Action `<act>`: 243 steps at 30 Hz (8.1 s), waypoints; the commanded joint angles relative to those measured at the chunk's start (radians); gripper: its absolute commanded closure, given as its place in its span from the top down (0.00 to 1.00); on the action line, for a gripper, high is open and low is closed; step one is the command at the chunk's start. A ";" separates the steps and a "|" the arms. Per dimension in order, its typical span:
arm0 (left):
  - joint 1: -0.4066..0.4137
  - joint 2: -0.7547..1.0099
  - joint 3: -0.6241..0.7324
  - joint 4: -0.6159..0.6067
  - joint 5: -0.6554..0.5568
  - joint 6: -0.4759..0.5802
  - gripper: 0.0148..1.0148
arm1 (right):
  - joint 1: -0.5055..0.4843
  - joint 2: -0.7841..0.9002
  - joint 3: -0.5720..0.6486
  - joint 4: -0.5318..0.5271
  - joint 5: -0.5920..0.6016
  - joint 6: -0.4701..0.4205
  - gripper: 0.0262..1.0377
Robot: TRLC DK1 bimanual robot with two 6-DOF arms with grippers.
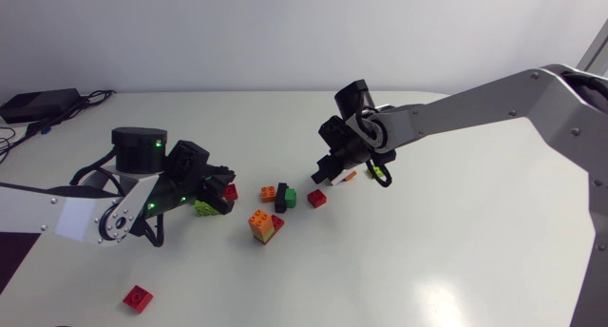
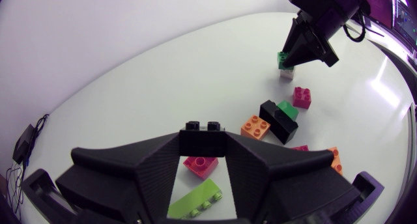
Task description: Disassemble duplo
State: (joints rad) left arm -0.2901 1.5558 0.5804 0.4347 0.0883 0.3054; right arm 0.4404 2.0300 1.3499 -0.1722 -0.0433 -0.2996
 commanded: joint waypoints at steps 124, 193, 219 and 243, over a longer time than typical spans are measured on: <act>-0.235 -0.120 -0.156 0.148 -0.248 0.182 0.90 | -0.071 -0.117 -0.069 0.017 -1.096 0.218 0.51; -0.363 -0.253 -0.267 0.210 -0.131 0.196 0.84 | 0.073 -0.114 -0.112 0.065 -1.093 0.128 0.51; -0.348 -0.273 -0.275 0.190 -0.130 0.135 0.21 | 0.095 -0.155 -0.136 0.063 -1.093 0.126 0.51; -0.328 -0.295 -0.280 0.199 -0.130 0.136 0.17 | -0.029 -0.103 -0.075 0.059 -1.141 0.229 0.51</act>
State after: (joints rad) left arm -0.6300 1.2751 0.3195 0.6285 -0.0509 0.4519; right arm 0.4236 1.9003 1.2491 -0.1242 -1.1831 -0.0742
